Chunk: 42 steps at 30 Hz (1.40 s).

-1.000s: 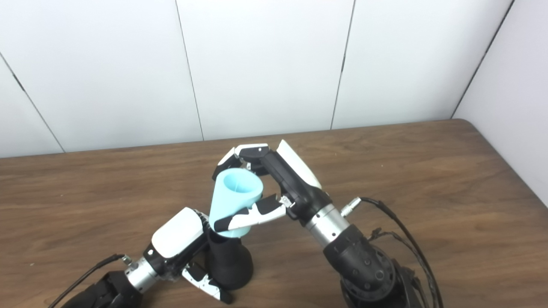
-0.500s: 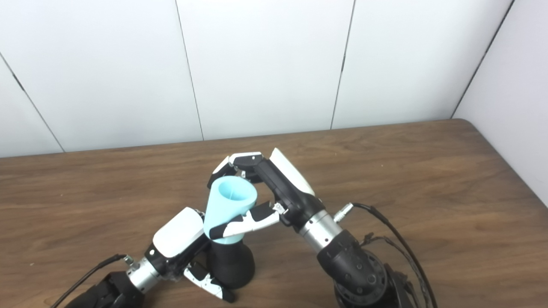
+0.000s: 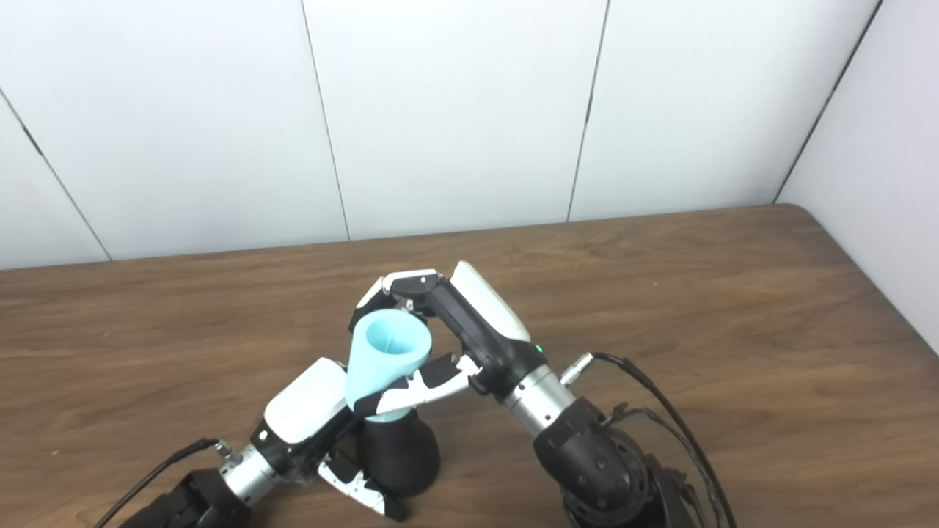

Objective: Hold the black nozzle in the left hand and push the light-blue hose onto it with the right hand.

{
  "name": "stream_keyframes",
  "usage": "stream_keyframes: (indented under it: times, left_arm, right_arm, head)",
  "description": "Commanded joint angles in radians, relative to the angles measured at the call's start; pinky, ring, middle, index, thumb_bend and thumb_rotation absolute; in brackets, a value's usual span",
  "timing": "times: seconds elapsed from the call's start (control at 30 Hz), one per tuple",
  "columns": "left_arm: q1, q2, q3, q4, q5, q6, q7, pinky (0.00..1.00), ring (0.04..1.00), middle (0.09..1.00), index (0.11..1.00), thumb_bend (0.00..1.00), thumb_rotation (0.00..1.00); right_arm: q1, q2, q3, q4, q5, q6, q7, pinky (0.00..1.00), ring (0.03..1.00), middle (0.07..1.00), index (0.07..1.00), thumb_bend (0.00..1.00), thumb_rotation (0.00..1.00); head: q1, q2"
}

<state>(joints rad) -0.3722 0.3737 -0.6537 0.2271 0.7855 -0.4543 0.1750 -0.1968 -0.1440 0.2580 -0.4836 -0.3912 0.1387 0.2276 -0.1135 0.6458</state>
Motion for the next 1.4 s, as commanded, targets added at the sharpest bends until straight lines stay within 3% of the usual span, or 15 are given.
stream_keyframes:
  times: [0.0,0.13,0.33,0.57,0.63,0.77,0.8,0.9,1.37]
  left_arm:
    - [0.045,-0.006,-0.029,0.009,0.020,-0.014,-0.053,0.11,0.165,0.471,0.482,0.53,0.00]
    - [0.048,-0.006,-0.024,0.004,0.020,-0.013,-0.062,0.11,0.162,0.471,0.482,0.53,0.00]
    - [0.049,-0.005,-0.022,0.006,0.021,-0.014,-0.067,0.11,0.154,0.471,0.482,0.53,0.00]
    - [0.049,-0.004,-0.022,0.006,0.006,-0.014,-0.076,0.10,0.149,0.471,0.482,0.53,0.00]
    - [0.048,-0.003,-0.022,0.008,0.009,-0.014,-0.075,0.11,0.158,0.471,0.483,0.53,0.00]
    - [0.046,-0.004,-0.023,0.011,0.011,-0.015,-0.072,0.11,0.160,0.471,0.483,0.53,0.00]
    - [0.046,-0.004,-0.023,0.010,0.011,-0.014,-0.074,0.10,0.148,0.308,0.483,0.52,0.03]
    - [0.046,-0.005,-0.020,0.007,0.014,-0.013,-0.081,0.09,0.139,0.207,0.483,0.52,0.04]
    - [0.044,-0.007,-0.021,0.013,0.018,-0.014,-0.079,0.10,0.149,0.214,0.483,0.52,0.04]
  right_arm:
    - [-0.031,0.003,0.001,-0.013,-0.028,-0.064,-0.027,0.14,0.222,0.467,0.506,0.52,0.00]
    - [-0.030,0.004,0.002,-0.003,-0.065,-0.099,-0.029,0.12,0.191,0.445,0.526,0.52,0.00]
    - [-0.027,0.000,0.001,0.009,-0.095,-0.153,-0.030,0.15,0.221,0.437,0.530,0.52,0.00]
    - [-0.028,-0.004,0.001,-0.008,-0.161,-0.174,-0.019,0.14,0.218,0.423,0.534,0.52,0.00]
    - [-0.029,-0.007,0.000,-0.016,-0.169,-0.168,-0.010,0.14,0.202,0.463,0.494,0.52,0.00]
    - [-0.037,-0.014,0.001,-0.047,-0.173,-0.118,0.043,0.12,0.177,0.472,0.483,0.53,0.00]
    - [-0.040,-0.015,0.003,-0.059,-0.184,-0.100,0.059,0.11,0.172,0.473,0.483,0.53,0.00]
    - [-0.045,-0.015,0.006,-0.092,-0.218,-0.050,0.107,0.09,0.149,0.466,0.487,0.53,0.00]
    - [-0.066,-0.004,0.006,-0.147,-0.284,0.055,0.204,0.07,0.128,0.470,0.481,0.53,0.00]
  head:
    - [-0.002,0.001]
    - [-0.002,0.002]
    - [-0.005,0.002]
    - [-0.009,0.003]
    - [-0.009,0.003]
    - [-0.013,0.004]
    - [-0.012,0.004]
    - [-0.012,0.003]
    - [-0.013,0.002]
